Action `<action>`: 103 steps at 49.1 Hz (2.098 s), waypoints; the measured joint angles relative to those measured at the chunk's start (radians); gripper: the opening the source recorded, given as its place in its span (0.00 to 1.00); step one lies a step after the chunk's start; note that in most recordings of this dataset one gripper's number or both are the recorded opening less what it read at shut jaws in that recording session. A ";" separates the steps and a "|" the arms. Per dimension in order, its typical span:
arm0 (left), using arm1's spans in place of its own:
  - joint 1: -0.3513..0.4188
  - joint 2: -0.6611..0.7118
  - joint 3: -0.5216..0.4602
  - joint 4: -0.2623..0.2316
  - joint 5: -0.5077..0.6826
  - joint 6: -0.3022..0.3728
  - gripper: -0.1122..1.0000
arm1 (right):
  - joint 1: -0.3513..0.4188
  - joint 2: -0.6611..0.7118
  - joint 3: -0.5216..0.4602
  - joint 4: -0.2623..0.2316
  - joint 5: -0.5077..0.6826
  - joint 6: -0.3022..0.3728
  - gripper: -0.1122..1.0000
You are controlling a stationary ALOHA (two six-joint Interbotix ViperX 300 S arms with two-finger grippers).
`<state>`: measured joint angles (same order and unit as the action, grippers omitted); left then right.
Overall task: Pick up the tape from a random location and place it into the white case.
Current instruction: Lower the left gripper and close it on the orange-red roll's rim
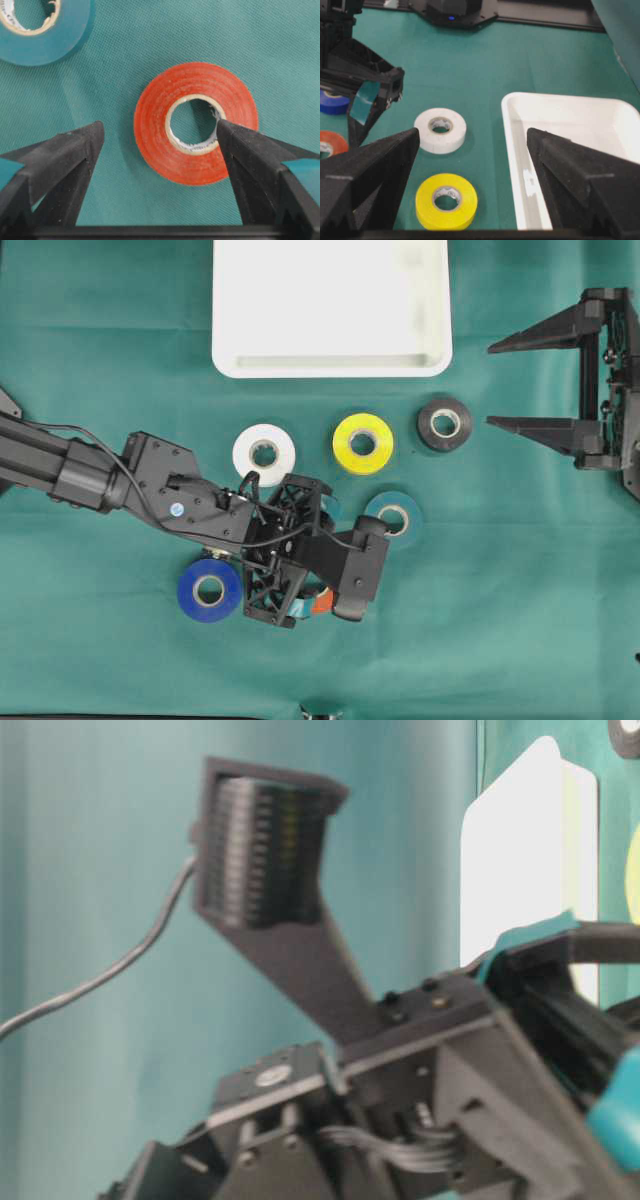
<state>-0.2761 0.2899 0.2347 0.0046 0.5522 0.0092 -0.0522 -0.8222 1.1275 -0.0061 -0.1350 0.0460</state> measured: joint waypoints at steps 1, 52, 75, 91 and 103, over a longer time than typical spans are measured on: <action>0.000 0.003 0.000 0.000 -0.003 0.003 0.97 | 0.000 0.002 0.000 0.000 0.000 0.002 0.90; 0.015 0.080 0.011 -0.002 -0.034 0.006 0.48 | 0.000 0.038 0.000 0.000 -0.002 0.000 0.90; 0.015 0.078 0.008 -0.002 0.003 0.009 0.31 | 0.000 0.046 0.000 0.000 -0.002 0.000 0.90; 0.017 0.034 0.006 -0.002 0.031 0.005 0.31 | 0.000 0.048 0.000 0.000 0.000 0.000 0.90; 0.012 -0.067 -0.011 -0.002 0.100 0.005 0.31 | 0.000 0.048 0.000 0.000 -0.002 -0.002 0.90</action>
<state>-0.2638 0.2224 0.2240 0.0031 0.6519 0.0138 -0.0522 -0.7747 1.1275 -0.0061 -0.1365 0.0445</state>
